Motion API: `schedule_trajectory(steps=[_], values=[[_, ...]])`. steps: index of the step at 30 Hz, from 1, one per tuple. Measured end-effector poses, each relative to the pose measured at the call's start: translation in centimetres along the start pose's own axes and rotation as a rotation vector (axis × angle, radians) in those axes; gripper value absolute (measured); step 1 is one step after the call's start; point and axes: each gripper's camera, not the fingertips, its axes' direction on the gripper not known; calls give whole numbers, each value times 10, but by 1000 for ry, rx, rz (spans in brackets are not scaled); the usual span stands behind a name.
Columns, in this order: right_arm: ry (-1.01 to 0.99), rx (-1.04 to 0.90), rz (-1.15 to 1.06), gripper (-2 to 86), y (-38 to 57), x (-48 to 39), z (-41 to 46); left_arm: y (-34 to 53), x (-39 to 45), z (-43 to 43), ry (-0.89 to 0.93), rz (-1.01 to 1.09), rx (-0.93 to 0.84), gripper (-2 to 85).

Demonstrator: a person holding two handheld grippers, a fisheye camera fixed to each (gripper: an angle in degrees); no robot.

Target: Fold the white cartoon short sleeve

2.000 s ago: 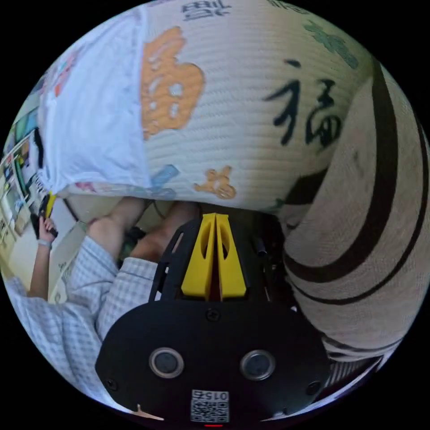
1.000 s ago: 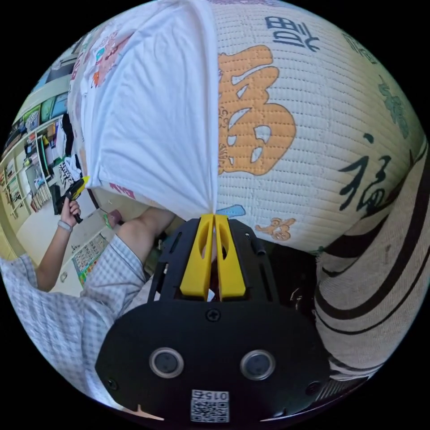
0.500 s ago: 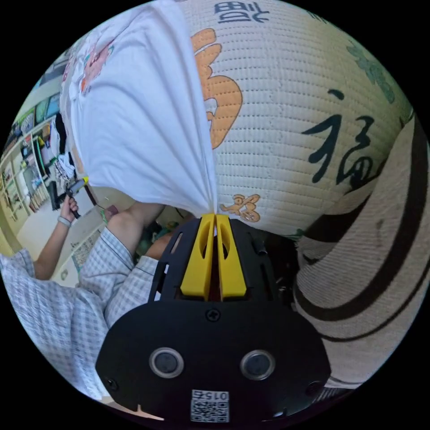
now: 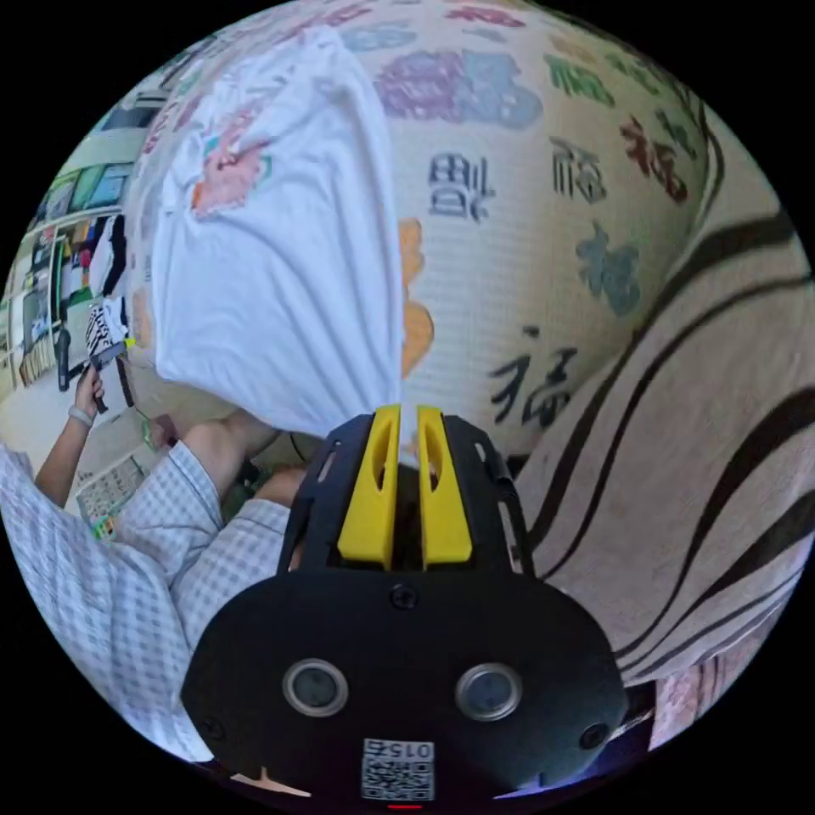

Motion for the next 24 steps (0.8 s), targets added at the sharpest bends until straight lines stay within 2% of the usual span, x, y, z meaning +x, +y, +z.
schedule_trajectory(steps=[2, 5, 9, 12, 14, 16, 18, 21, 24], values=[[14, 163, -196, 74, -63, -51, -41, -65, 48, -22, 122, 173, 111, 82], [-58, 235, -465, 92, -150, -121, -72, -148, 109, -27, 266, 363, 104, 90], [36, 266, -646, 99, -236, -193, -83, -217, 168, -26, 165, 492, 121, 104], [166, 147, -717, 104, -297, -230, -64, -256, 197, -9, 43, 562, 73, 91], [221, 16, -711, 56, -338, -243, -44, -272, 206, -4, -53, 640, 81, 50], [233, 37, -691, 10, -356, -244, -52, -282, 200, -16, -31, 695, 85, 26], [175, 67, -642, 2, -371, -234, -74, -295, 180, -35, 37, 698, 89, 14], [132, 213, -486, -1, -383, -190, -131, -325, 109, -82, 173, 566, 172, 4], [247, 344, -232, 0, -392, -119, -180, -356, 7, -117, 213, 262, 301, 0]])
